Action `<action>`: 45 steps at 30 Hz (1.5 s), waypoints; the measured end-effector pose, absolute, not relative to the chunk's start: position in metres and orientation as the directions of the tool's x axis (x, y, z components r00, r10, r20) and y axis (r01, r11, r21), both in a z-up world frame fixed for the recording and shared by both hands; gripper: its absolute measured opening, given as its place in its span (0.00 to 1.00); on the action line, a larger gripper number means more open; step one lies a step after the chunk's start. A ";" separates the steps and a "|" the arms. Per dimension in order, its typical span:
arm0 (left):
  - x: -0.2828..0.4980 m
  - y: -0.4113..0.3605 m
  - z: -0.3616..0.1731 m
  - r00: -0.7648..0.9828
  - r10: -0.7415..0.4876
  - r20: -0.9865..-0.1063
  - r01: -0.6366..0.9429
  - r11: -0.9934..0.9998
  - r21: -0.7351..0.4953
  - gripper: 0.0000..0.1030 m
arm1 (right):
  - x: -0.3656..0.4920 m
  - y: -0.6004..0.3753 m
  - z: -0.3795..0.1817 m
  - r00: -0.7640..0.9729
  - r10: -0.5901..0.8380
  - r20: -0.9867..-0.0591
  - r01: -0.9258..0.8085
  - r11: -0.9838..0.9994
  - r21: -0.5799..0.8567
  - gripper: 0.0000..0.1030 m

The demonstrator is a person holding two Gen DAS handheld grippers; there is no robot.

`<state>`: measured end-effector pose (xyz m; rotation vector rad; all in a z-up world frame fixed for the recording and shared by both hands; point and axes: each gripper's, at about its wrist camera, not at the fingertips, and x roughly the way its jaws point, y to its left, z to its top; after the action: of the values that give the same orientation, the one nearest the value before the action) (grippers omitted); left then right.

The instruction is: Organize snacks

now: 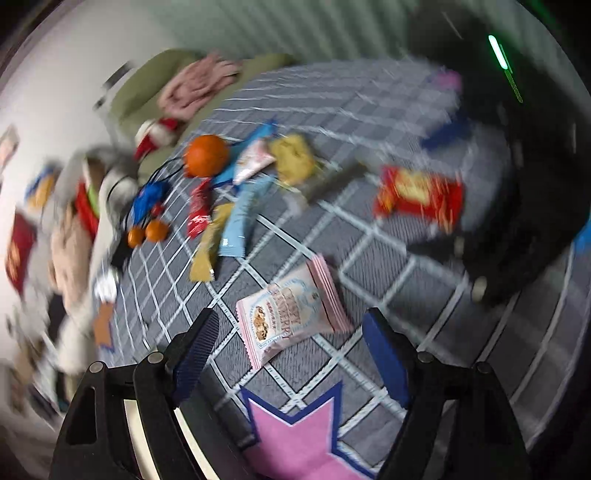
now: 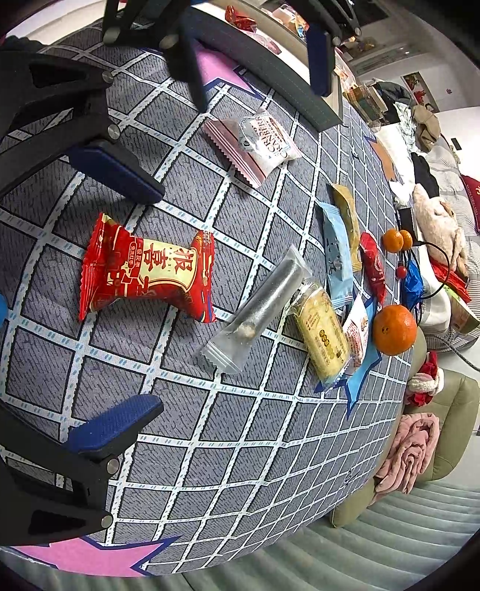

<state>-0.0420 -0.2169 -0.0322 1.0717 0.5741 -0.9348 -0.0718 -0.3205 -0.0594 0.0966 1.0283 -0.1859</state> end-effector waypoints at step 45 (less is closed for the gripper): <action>-0.012 -0.191 -0.043 0.392 -0.356 -0.848 0.819 0.555 0.146 0.68 | -0.073 -0.319 -0.056 0.515 -0.113 -0.850 0.201 0.980 -0.008 1.00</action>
<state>-0.0119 -0.1908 -0.0429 0.6177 0.8722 -0.8086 -0.0726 -0.3187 -0.0565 0.0953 1.0126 -0.1892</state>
